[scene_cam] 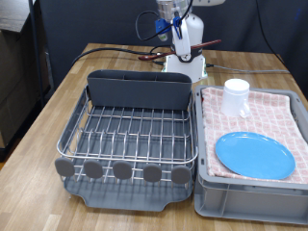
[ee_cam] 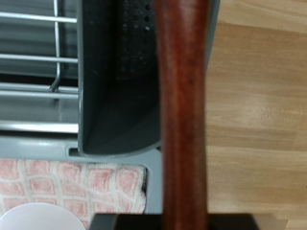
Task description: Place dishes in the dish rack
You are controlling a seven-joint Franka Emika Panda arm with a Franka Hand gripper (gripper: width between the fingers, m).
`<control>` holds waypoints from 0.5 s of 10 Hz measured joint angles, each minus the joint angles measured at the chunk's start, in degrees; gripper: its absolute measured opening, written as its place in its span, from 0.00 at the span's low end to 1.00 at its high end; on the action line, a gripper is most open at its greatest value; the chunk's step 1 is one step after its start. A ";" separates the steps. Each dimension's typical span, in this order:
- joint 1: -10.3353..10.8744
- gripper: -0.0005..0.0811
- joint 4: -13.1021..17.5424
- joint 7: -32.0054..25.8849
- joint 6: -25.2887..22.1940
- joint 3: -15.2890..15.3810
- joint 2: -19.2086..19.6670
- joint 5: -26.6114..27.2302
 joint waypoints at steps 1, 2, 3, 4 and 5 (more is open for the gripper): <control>0.12 0.11 0.07 -0.87 -0.09 -0.85 0.38 1.41; 0.46 0.11 0.17 -3.06 -0.09 -2.36 1.30 3.73; 0.88 0.11 0.33 -6.00 -0.08 -4.33 2.60 5.88; 1.29 0.11 0.46 -9.24 0.33 -6.34 4.08 8.01; 1.55 0.11 0.51 -12.32 1.19 -8.15 5.62 9.66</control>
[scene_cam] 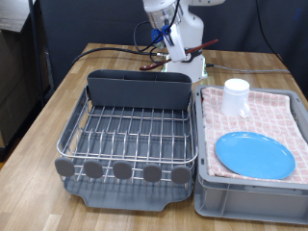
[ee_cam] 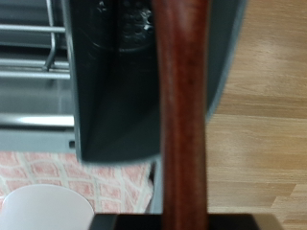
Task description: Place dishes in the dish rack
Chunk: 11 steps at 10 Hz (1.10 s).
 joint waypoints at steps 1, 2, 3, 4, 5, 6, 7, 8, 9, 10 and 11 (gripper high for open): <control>0.04 0.11 0.05 -2.50 1.05 -1.46 1.53 1.17; 0.05 0.11 0.11 -4.31 2.04 -2.73 3.01 2.20; 0.05 0.11 0.23 -6.13 2.79 -3.95 4.32 3.16; 0.05 0.11 0.31 -8.09 3.62 -5.18 5.46 4.22; 0.03 0.11 0.40 -9.59 4.41 -6.36 6.52 4.85; 0.03 0.11 0.47 -10.58 5.30 -7.31 7.45 5.19; 0.03 0.11 0.49 -11.42 6.41 -8.08 8.32 5.74; 0.04 0.11 0.50 -11.80 6.86 -8.37 8.96 5.92; 0.06 0.11 0.52 -11.82 7.03 -8.28 9.31 5.94; 0.06 0.11 0.52 -11.71 7.38 -8.05 9.47 5.92; 0.05 0.11 0.59 -11.67 8.62 -7.93 9.70 5.75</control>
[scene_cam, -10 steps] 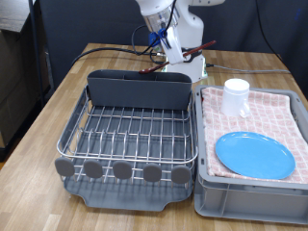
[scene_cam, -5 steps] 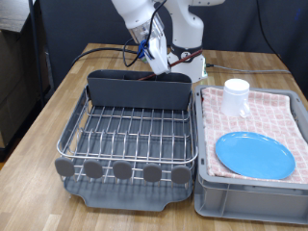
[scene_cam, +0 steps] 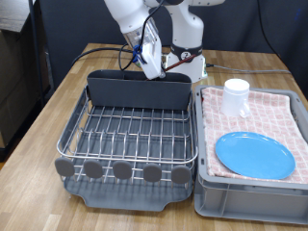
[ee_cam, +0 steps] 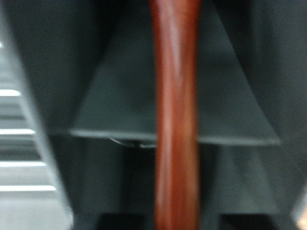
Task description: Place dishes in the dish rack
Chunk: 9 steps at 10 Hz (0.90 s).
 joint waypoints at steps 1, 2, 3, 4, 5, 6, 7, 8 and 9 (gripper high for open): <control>0.00 0.33 0.18 0.11 0.49 0.24 0.31 -0.12; -0.01 0.33 0.39 0.71 0.71 0.80 0.52 -0.72; -0.02 0.53 0.64 2.51 0.82 1.76 0.55 -2.14; -0.04 0.53 1.04 5.11 0.83 3.11 0.54 -3.99; -0.07 0.74 1.57 8.45 0.82 4.76 0.53 -6.15; -0.08 0.91 2.16 12.05 0.74 6.57 0.49 -8.17; -0.07 0.91 2.79 15.17 0.70 8.39 0.42 -9.58; -0.07 0.97 3.32 17.94 0.69 10.06 0.24 -10.61; -0.14 0.97 3.69 21.20 0.69 11.69 -0.18 -11.88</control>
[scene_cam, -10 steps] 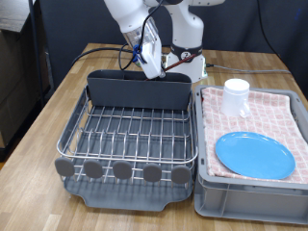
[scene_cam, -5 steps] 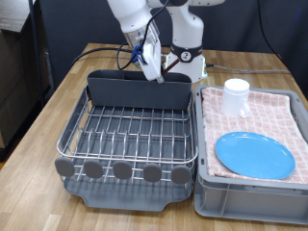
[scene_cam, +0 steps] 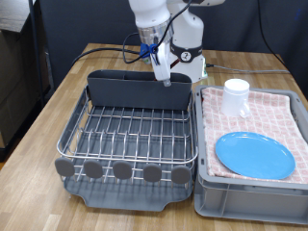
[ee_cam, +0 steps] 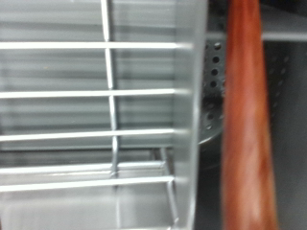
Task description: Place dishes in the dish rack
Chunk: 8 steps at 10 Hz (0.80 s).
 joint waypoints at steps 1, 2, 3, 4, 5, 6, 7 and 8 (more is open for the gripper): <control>-0.16 0.99 0.31 3.82 -0.25 1.71 -0.78 -1.97; -0.47 0.99 0.59 7.73 -0.87 3.44 -1.88 -4.03; -0.58 0.99 1.02 10.96 -2.17 5.09 -3.37 -5.38; -0.57 0.99 1.57 13.29 -4.00 6.64 -5.10 -6.20; -0.56 0.99 2.36 14.38 -5.87 7.74 -6.59 -6.39; -0.43 0.99 3.44 14.52 -7.58 8.35 -7.49 -6.40; 0.20 0.99 5.05 13.26 -9.26 8.74 -7.78 -6.15; 1.46 0.99 7.03 11.26 -10.87 9.01 -7.52 -5.80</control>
